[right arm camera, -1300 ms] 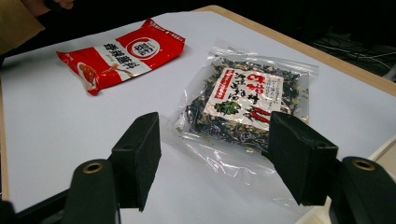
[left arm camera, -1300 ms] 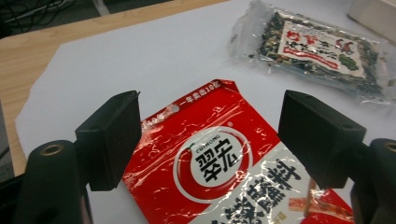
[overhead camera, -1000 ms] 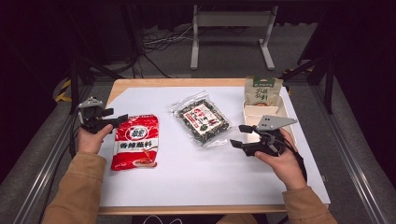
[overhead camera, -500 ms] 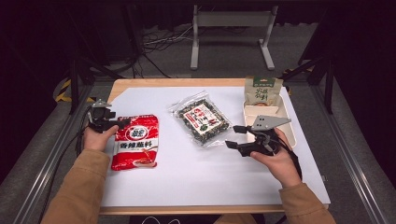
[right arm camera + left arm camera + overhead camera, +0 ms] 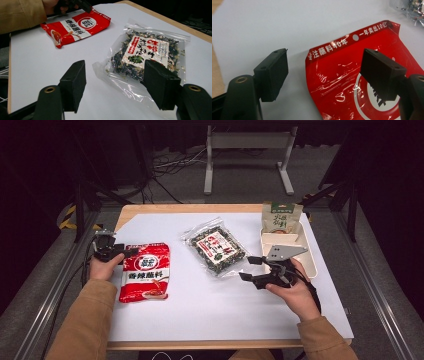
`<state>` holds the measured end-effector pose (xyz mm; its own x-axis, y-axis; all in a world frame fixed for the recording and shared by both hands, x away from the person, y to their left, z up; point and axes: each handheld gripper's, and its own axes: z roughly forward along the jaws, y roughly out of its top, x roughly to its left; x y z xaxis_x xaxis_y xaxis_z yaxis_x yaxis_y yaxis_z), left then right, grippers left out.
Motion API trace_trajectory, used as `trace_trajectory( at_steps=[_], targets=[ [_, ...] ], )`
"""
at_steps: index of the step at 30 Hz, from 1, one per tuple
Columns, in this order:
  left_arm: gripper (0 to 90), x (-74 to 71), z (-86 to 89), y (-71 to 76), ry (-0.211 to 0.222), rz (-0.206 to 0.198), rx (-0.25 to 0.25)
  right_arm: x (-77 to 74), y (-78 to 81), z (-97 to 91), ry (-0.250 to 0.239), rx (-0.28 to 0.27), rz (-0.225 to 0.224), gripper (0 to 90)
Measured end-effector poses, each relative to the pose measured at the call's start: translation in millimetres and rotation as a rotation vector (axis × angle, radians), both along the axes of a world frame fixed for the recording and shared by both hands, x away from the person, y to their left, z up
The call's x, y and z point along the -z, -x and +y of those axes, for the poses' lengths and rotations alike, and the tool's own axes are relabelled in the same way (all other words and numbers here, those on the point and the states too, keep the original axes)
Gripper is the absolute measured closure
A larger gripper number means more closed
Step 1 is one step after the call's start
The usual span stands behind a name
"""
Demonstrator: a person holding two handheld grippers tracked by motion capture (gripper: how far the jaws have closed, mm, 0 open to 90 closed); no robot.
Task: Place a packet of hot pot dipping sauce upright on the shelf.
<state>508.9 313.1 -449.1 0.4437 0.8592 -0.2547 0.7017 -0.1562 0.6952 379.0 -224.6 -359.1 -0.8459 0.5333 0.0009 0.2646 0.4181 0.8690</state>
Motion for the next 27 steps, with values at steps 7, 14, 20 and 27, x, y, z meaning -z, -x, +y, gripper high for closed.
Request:
trace_trajectory(
  at_steps=[7, 14, 20, 27],
  targets=[
    [24.3, 2.6, -1.0, -1.6, 0.029, 0.03, 0.029, 0.6, 2.9, 2.0, 0.009, -0.004, -0.004, 34.7],
    [28.6, 3.7, 2.8, -0.8, 0.066, 0.034, 0.049, 0.3, 5.1, 4.0, 0.009, -0.015, -0.008, 34.5],
    [41.7, 2.3, -1.4, -0.3, 0.06, 0.051, 0.065, 0.7, 5.3, 5.4, 0.014, -0.018, -0.008, 34.5],
    [69.8, 0.4, -6.2, 3.3, -0.018, 0.048, 0.064, 1.6, 4.7, 4.4, 0.024, -0.002, -0.006, 34.5]
  ],
)
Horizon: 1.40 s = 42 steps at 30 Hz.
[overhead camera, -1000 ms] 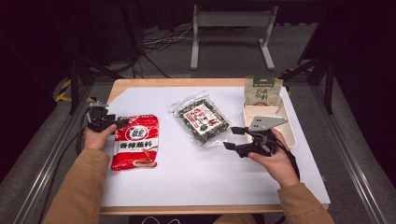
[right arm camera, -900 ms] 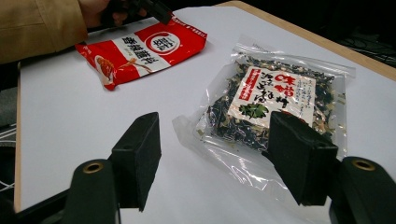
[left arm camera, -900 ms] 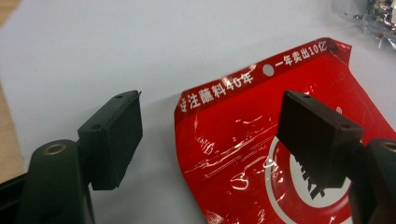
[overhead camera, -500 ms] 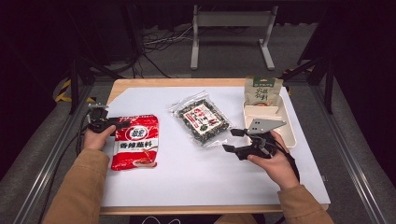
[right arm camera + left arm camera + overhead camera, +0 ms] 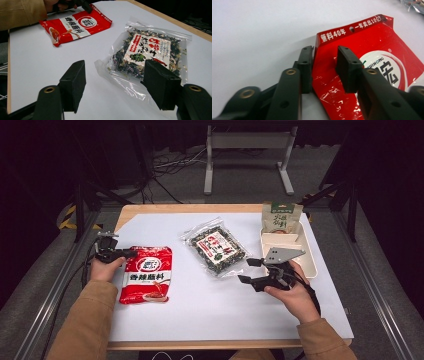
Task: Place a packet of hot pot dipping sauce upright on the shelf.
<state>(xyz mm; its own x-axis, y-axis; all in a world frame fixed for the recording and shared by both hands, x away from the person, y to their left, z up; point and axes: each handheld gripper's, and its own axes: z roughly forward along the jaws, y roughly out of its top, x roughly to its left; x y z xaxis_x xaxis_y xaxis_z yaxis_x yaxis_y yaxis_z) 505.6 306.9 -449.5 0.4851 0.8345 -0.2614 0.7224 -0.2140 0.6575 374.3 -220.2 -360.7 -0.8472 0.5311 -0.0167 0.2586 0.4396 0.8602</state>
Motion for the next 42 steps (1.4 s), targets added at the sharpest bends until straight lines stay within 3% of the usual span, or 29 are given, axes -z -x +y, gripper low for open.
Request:
trace_trajectory(
  at_steps=[4, 7, 9, 18, 21, 37, 42],
  targets=[
    [84.1, -0.1, -3.0, 0.5, -0.012, -0.003, 0.035, 0.0, 0.3, 0.5, -0.003, -0.003, 0.0, 34.5],
    [90.0, -2.8, -5.4, 2.2, -0.021, -0.024, 0.045, -0.2, 0.4, 0.2, -0.003, -0.002, -0.003, 34.5],
    [90.0, -5.0, -6.9, 3.9, -0.036, -0.035, 0.053, -0.2, 0.2, -0.3, -0.003, 0.0, -0.002, 34.5],
    [90.0, -17.2, -6.4, 12.0, -0.006, -0.075, 0.057, -0.5, 0.6, -0.5, -0.005, 0.002, -0.005, 34.6],
    [90.0, -28.0, -6.7, 18.8, 0.017, -0.102, 0.056, -0.7, 0.7, -0.6, -0.005, 0.004, -0.006, 34.7],
    [90.0, -78.4, -12.9, 61.0, 0.057, -0.256, 0.106, -3.1, 1.3, -2.4, -0.015, 0.009, -0.014, 34.8],
    [90.0, -98.3, -18.9, 75.0, 0.039, -0.307, 0.135, -1.5, 0.4, -0.3, -0.009, 0.004, -0.007, 34.7]
  ],
)
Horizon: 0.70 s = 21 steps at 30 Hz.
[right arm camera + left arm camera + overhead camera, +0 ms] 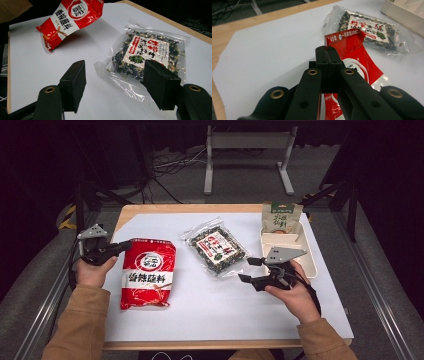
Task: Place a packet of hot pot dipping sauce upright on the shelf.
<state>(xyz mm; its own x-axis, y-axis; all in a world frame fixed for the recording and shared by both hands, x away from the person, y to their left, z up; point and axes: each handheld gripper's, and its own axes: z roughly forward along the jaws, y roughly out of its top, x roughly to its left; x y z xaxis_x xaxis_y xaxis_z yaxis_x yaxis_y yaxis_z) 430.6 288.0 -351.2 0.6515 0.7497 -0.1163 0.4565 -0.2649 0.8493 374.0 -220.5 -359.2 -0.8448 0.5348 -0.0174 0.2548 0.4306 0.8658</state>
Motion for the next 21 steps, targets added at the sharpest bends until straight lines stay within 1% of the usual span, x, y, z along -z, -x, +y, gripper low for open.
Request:
trace_trajectory(
  at_steps=[2, 3, 4, 8, 11, 14, 16, 19, 21],
  targets=[
    [90.0, -7.1, -3.4, 4.4, -0.003, -0.013, 0.014, 1.1, -0.4, 0.9, 0.004, -0.002, 0.004, 34.7],
    [90.0, -11.9, -5.5, 7.7, -0.007, -0.027, 0.024, 1.3, -0.4, 1.3, 0.004, -0.004, 0.005, 34.7],
    [90.0, -14.3, -7.2, 10.1, -0.001, -0.029, 0.028, 1.2, -0.1, 1.4, 0.003, -0.006, 0.004, 34.7],
    [90.0, -28.1, -15.2, 21.6, -0.024, -0.069, 0.066, 0.9, 0.5, 0.9, 0.0, -0.007, 0.008, 34.7],
    [90.0, -38.4, -22.5, 30.7, -0.022, -0.097, 0.089, 1.7, 1.0, 1.4, 0.006, -0.009, 0.012, 34.6],
    [90.0, -44.3, -28.0, 36.9, -0.03, -0.113, 0.116, 2.5, 1.1, 2.1, 0.013, -0.009, 0.016, 34.5],
    [90.0, -48.5, -32.3, 42.2, -0.033, -0.116, 0.145, 3.6, 0.6, 2.0, 0.017, -0.005, 0.02, 34.5],
    [90.0, -54.9, -36.3, 49.4, -0.041, -0.133, 0.191, 4.7, 0.3, 2.2, 0.019, -0.005, 0.021, 34.5],
    [90.0, -58.1, -37.9, 54.0, -0.043, -0.141, 0.206, 5.5, 0.2, 3.3, 0.019, -0.007, 0.024, 34.5]
  ],
)
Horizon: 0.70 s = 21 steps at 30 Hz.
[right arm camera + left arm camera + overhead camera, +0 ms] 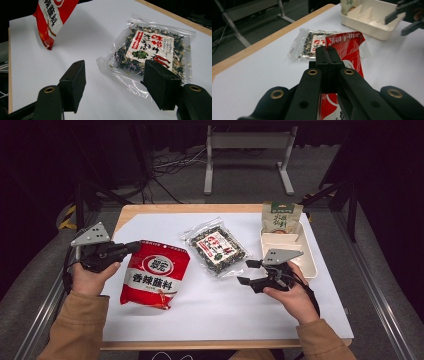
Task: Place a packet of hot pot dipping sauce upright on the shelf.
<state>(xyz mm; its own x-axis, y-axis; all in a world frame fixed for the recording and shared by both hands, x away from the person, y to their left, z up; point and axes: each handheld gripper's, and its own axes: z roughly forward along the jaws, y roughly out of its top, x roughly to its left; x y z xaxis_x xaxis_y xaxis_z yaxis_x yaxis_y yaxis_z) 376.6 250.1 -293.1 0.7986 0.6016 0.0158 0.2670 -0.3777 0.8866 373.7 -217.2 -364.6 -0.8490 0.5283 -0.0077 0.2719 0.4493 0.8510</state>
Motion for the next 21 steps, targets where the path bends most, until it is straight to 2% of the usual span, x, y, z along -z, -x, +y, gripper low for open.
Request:
trace_trajectory(
  at_steps=[3, 7, 8, 9, 16, 21],
  targets=[
    [90.0, -4.4, -1.7, 7.4, -0.01, -0.014, 0.018, 0.8, 0.6, 3.3, 0.0, -0.01, 0.008, 35.2],
    [90.0, -10.4, -4.0, 18.1, -0.023, -0.039, 0.056, 1.4, 2.3, 7.6, -0.01, -0.034, 0.035, 41.3],
    [90.0, -11.6, -4.8, 20.8, -0.031, -0.047, 0.071, 1.2, 5.0, 11.8, -0.017, -0.059, 0.051, 45.9],
    [90.0, -12.8, -5.6, 23.3, -0.035, -0.055, 0.085, 0.9, 5.9, 13.3, -0.018, -0.066, 0.051, 46.6],
    [90.0, -21.5, -13.1, 38.3, -0.054, -0.088, 0.139, 3.6, 7.3, 21.0, 0.003, -0.101, 0.075, 45.9],
    [90.0, -27.2, -21.1, 47.8, -0.083, -0.112, 0.178, 4.1, 7.4, 22.3, 0.002, -0.105, 0.08, 45.1]
  ],
)
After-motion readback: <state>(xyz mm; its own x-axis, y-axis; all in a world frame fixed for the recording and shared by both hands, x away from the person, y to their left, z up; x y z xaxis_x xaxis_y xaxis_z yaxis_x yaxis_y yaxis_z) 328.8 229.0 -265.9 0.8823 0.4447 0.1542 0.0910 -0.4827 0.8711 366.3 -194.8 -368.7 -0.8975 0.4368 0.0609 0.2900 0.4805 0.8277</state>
